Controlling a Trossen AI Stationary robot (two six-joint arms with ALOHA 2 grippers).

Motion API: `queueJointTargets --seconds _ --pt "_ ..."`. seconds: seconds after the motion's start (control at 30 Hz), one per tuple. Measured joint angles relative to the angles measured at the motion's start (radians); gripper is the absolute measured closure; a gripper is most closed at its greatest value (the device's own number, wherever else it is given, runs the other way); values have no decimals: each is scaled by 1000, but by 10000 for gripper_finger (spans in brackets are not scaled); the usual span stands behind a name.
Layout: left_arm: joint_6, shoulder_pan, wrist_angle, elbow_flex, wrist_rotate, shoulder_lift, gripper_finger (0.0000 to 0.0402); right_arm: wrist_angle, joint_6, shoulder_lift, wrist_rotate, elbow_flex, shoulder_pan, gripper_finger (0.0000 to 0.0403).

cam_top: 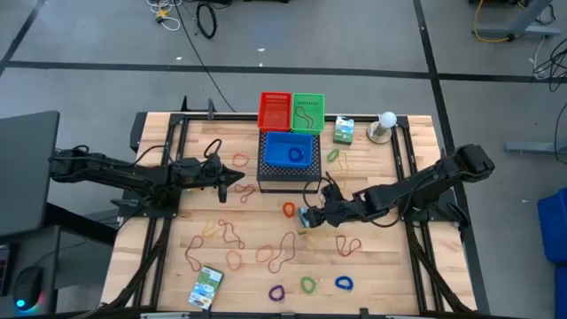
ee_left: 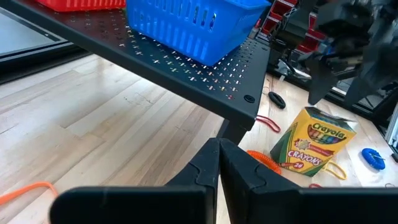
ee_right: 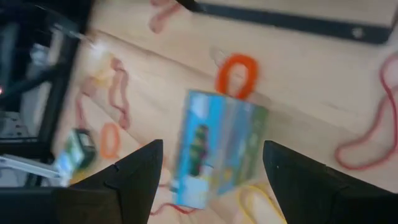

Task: Pick & Place Office Desk Supplies
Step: Put the yellow crayon box into the red bin on the shelf

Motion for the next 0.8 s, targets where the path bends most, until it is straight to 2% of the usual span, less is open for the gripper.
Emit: queueJointTargets --seconds 0.17,0.3,0.6,0.8 --pt "0 0 -2 0 6 0 386 -154 -84 -1 23 122 25 119" --pt "0 0 -4 0 9 0 386 -299 -61 47 42 214 51 119" --pt "0 0 -11 0 47 0 385 -319 -21 206 46 306 84 119" --pt "0 0 -11 0 56 0 385 -377 16 308 86 379 95 119"
